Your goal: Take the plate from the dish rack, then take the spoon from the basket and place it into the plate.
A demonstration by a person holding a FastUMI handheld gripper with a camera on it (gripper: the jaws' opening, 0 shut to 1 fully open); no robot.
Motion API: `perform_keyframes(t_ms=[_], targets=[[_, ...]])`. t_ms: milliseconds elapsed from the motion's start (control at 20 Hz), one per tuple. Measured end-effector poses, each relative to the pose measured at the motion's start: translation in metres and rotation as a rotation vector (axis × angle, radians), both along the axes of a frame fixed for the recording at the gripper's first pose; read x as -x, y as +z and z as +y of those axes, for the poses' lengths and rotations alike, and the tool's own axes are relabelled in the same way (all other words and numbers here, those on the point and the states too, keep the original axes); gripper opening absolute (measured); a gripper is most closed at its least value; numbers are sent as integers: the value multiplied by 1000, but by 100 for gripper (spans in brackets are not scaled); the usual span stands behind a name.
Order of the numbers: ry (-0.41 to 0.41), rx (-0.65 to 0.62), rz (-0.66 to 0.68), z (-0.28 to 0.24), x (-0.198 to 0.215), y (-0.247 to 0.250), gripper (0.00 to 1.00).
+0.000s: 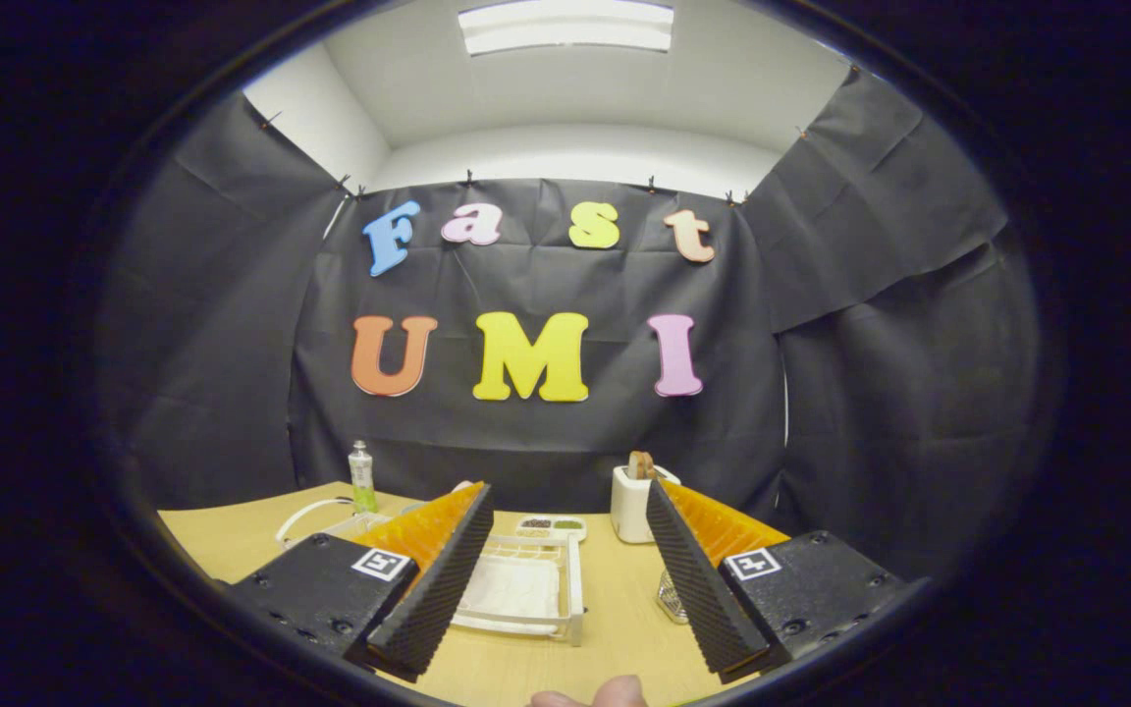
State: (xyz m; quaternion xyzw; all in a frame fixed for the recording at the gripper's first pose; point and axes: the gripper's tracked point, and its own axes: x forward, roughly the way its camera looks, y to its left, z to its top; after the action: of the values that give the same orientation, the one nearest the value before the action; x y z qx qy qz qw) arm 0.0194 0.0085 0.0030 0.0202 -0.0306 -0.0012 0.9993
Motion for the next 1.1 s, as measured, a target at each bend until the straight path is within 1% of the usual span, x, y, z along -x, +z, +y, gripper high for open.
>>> perform_keyframes(t_ms=[100, 300, 550, 700, 850, 1000, 1100], targets=[[25, -2, -4, 2, -5, 9, 100], [109, 20, 19, 13, -24, 33, 100], [213, 22, 115, 33, -60, 55, 100], [267, 41, 223, 49, -86, 60, 100], [317, 91, 371, 69, -112, 59, 100], [368, 106, 529, 96, -130, 49, 100], [382, 102, 624, 107, -143, 38, 100]])
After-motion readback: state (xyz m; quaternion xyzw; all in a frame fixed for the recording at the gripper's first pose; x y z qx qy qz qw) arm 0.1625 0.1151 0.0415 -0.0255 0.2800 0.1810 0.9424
